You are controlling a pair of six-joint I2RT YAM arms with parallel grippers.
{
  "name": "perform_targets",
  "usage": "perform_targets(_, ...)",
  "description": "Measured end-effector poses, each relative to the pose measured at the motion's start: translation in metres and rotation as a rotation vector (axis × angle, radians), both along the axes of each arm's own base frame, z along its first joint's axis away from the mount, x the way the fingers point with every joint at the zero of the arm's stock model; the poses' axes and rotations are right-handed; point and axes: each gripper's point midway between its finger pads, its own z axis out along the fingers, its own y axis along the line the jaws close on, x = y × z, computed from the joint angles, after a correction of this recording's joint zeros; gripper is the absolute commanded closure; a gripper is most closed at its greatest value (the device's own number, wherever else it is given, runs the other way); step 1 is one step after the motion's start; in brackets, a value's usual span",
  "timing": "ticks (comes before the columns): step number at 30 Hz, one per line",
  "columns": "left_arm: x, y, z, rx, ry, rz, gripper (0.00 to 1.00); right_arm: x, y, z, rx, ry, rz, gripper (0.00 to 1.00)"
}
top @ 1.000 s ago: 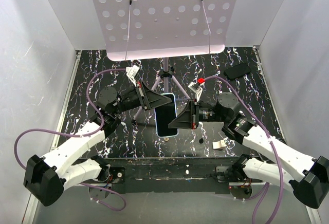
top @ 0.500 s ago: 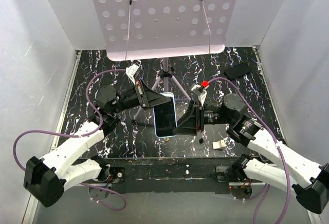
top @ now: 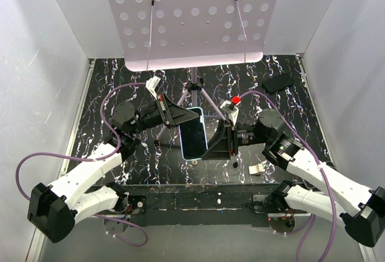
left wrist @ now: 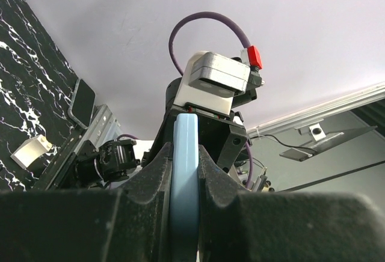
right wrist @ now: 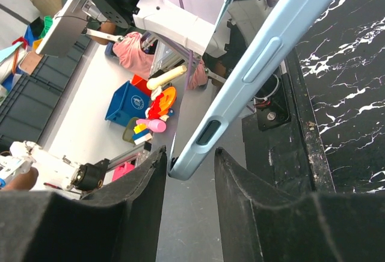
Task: Take the phone out of the phone case
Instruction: Remove the phone case from the phone.
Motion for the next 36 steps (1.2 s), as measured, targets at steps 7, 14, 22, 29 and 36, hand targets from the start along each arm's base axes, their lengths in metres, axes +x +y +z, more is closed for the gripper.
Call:
perform_targets(7,0.002,0.002,0.003,-0.013,0.003,0.006,1.0,-0.002,-0.001,-0.001,0.005,-0.029,0.016,0.63)
perform_targets(14,0.0,0.002,0.005,-0.019,-0.012,-0.011,1.0,-0.001,-0.001,-0.009,-0.019,-0.052,0.022,0.99)
perform_targets(22,-0.002,0.001,0.002,-0.035,-0.011,-0.062,1.0,0.001,0.005,-0.023,-0.044,-0.229,-0.008,0.99)
perform_targets(29,-0.011,0.007,0.015,-0.073,-0.033,-0.104,1.0,-0.003,0.018,-0.015,-0.102,-0.414,-0.012,0.99)
perform_targets(36,-0.012,0.01,0.024,-0.109,-0.042,-0.097,1.0,0.001,0.019,-0.011,-0.153,-0.517,-0.03,0.99)
